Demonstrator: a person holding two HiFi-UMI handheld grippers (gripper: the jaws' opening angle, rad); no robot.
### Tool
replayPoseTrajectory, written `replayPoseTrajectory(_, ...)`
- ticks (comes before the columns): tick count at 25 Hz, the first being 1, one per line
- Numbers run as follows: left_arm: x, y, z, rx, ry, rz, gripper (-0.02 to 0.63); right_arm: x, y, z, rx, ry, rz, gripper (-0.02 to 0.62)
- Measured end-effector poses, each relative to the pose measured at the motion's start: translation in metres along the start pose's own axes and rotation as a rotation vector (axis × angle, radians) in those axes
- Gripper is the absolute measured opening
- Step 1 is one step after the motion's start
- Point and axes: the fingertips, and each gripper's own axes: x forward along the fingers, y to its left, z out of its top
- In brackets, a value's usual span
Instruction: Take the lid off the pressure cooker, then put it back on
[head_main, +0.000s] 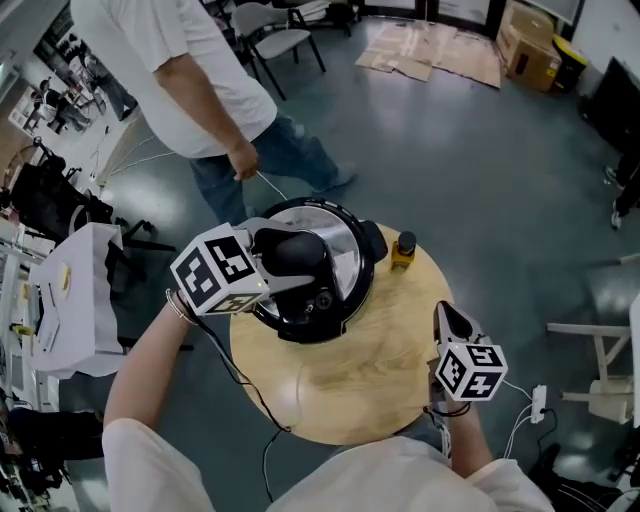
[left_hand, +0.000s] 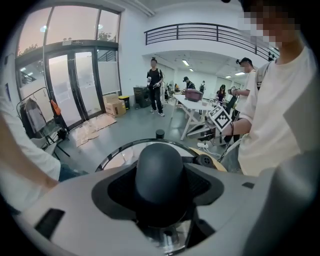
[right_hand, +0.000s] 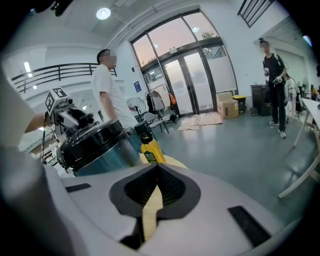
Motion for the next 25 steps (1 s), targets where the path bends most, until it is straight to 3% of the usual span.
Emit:
replayPoseTrajectory(15,0.003,0.004,-0.004,-0.023,-0.005,0.041,0.289,-0.006,-0.001,-0.001,-0.020,0.010,0.012,0.002)
replayPoseTrajectory(23,0.001,0.008,-0.007,-0.035,-0.025,0.092,0.348,-0.017,0.003,-0.001,-0.044,0.005,0.019,0.002)
replayPoseTrajectory(25,0.001,0.005,-0.006,-0.040,-0.036,0.081,0.388,-0.020,0.005,-0.001,-0.048,0.003,0.021,0.002)
